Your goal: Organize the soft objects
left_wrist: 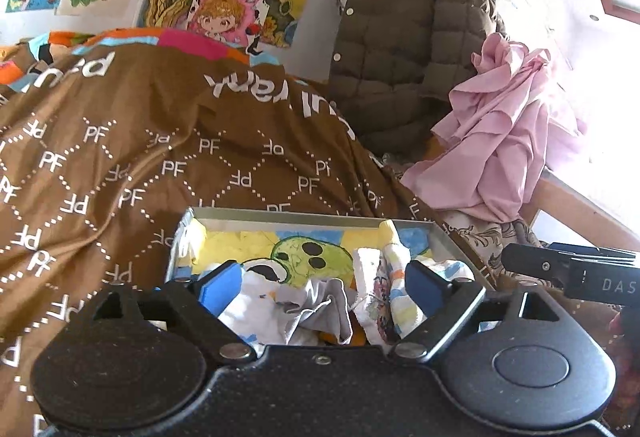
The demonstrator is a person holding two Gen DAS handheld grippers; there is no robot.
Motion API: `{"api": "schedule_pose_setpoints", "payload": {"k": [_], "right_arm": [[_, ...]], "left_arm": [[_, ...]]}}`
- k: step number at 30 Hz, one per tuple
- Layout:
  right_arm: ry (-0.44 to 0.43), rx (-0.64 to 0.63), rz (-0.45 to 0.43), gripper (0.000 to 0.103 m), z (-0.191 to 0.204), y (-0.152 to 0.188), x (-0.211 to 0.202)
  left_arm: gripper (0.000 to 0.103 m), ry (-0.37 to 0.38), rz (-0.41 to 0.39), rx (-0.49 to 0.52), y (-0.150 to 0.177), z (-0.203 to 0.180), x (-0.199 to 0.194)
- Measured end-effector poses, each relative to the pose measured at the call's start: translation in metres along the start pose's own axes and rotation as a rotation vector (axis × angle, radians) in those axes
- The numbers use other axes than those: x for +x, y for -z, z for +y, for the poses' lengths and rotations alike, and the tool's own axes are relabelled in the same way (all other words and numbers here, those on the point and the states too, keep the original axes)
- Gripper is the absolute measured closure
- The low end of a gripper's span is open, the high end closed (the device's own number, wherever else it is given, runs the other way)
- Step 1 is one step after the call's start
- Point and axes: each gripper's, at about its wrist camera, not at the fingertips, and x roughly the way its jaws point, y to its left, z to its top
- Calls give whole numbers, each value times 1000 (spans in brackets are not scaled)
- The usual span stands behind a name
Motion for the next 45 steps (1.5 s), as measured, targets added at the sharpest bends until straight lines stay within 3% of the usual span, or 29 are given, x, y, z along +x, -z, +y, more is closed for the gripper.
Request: {"api": "schedule_pose_setpoints", "payload": {"k": [5, 33, 45], "right_arm": [[3, 6, -21, 2, 1, 0, -19], [42, -13, -53, 0, 27, 54, -155], [66, -35, -38, 0, 42, 88, -206]], "left_arm": [[1, -1, -32, 6, -1, -5, -25], [1, -56, -29, -43, 51, -39, -167], [1, -99, -50, -68, 94, -58, -216]]}}
